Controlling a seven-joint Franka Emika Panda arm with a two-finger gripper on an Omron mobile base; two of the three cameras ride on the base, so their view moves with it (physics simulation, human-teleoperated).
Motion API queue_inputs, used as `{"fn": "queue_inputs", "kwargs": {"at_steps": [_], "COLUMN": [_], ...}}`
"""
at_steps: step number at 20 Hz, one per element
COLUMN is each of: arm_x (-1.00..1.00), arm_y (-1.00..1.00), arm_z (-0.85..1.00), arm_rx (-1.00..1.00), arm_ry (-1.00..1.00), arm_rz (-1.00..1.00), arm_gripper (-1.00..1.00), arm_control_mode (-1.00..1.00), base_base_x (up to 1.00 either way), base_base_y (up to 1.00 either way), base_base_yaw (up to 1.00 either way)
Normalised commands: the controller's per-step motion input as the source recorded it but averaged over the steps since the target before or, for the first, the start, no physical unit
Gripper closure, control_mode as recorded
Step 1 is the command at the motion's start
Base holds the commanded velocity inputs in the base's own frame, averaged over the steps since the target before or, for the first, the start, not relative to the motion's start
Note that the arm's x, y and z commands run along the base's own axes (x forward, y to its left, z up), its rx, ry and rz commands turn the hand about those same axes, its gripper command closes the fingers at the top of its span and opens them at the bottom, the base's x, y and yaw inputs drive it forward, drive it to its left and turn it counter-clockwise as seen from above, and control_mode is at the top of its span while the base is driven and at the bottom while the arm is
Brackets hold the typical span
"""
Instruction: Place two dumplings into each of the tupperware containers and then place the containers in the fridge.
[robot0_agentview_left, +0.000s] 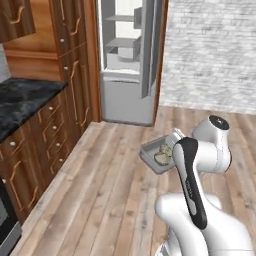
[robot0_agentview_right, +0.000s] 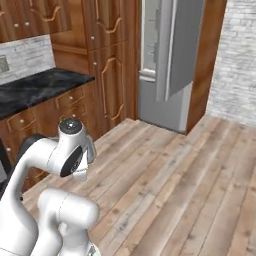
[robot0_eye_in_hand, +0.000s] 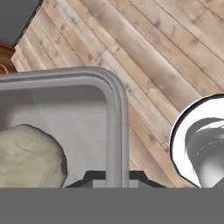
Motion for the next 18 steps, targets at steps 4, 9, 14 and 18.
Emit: {"fn": "queue_inputs", "kwargs": {"at_steps": [4, 9, 14, 18], "arm_x": [0.0, 0.0, 0.0, 0.0], "arm_y": [0.0, 0.0, 0.0, 0.0], "arm_z": [0.0, 0.0, 0.0, 0.0], "arm_rx": [0.0, 0.0, 0.0, 0.0], "arm_ry": [0.0, 0.0, 0.0, 0.0], "arm_rz": [0.0, 0.0, 0.0, 0.0], "arm_gripper": [1.0, 1.0, 1.0, 1.0], "arm_control_mode": [1.0, 1.0, 1.0, 1.0], "base_base_x": [1.0, 1.0, 1.0, 1.0], "base_base_y": [0.69, 0.45, 0.45, 0.51], "base_base_yaw": [-0.21, -0.27, -0.29, -0.28]}}
